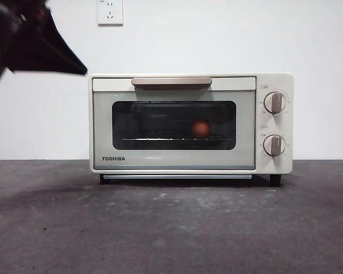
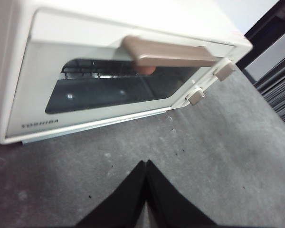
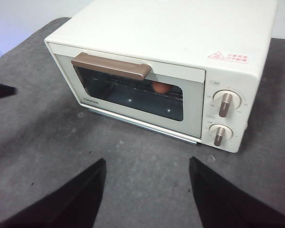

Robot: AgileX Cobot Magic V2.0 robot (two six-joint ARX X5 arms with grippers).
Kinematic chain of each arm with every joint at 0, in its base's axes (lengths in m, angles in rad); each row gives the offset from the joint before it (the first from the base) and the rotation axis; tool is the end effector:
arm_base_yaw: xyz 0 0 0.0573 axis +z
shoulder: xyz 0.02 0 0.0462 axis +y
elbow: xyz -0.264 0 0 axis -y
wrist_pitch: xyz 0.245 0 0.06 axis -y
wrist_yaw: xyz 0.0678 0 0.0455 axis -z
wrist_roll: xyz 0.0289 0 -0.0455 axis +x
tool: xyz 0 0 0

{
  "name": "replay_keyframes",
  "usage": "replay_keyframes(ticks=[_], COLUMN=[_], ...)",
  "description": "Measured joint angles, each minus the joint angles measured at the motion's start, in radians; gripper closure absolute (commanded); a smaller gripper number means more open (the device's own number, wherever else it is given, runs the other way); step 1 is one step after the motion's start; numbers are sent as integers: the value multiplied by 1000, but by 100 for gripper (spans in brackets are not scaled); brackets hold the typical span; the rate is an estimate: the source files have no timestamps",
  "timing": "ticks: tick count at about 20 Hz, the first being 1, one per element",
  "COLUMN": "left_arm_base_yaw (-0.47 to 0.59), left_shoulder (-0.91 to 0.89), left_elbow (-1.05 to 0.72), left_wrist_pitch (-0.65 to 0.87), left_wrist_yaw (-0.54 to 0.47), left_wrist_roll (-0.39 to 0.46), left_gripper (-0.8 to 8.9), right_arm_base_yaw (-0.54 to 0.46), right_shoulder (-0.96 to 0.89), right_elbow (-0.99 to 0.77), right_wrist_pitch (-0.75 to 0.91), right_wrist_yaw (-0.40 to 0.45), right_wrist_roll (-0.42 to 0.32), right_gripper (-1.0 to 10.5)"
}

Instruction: Eggoven

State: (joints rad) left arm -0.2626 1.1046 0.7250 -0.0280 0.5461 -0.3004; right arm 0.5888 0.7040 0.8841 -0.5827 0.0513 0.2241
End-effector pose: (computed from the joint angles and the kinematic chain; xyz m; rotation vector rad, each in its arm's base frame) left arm 0.2241 -0.0758 0.2676 -0.3390 0.5319 -0.7299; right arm 0.1156 0.0754 0.3394 0.0878 0.4434 0.4834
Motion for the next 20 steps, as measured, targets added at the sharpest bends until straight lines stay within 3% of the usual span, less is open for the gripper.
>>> replay_keyframes(ticks=[6, 10, 14, 20], left_arm_base_yaw=[-11, -11, -11, -11], left_shoulder=[-147, -217, -257, -267], left_elbow=[0, 0, 0, 0], left_wrist_pitch=[-107, -188, -230, -243], left_wrist_yaw=[-50, -77, -79, -79], left_wrist_roll=[32, 53, 73, 82], left_gripper=[806, 806, 806, 806], right_arm_base_yaw=[0, 0, 0, 0], right_shoulder=[3, 4, 4, 3], right_elbow=[-212, -340, -421, -430], right_wrist_pitch=[209, 427, 599, 618], right_wrist_yaw=[-50, -56, -60, -49], right_wrist_roll=[0, 0, 0, 0], right_gripper=[776, 952, 941, 941])
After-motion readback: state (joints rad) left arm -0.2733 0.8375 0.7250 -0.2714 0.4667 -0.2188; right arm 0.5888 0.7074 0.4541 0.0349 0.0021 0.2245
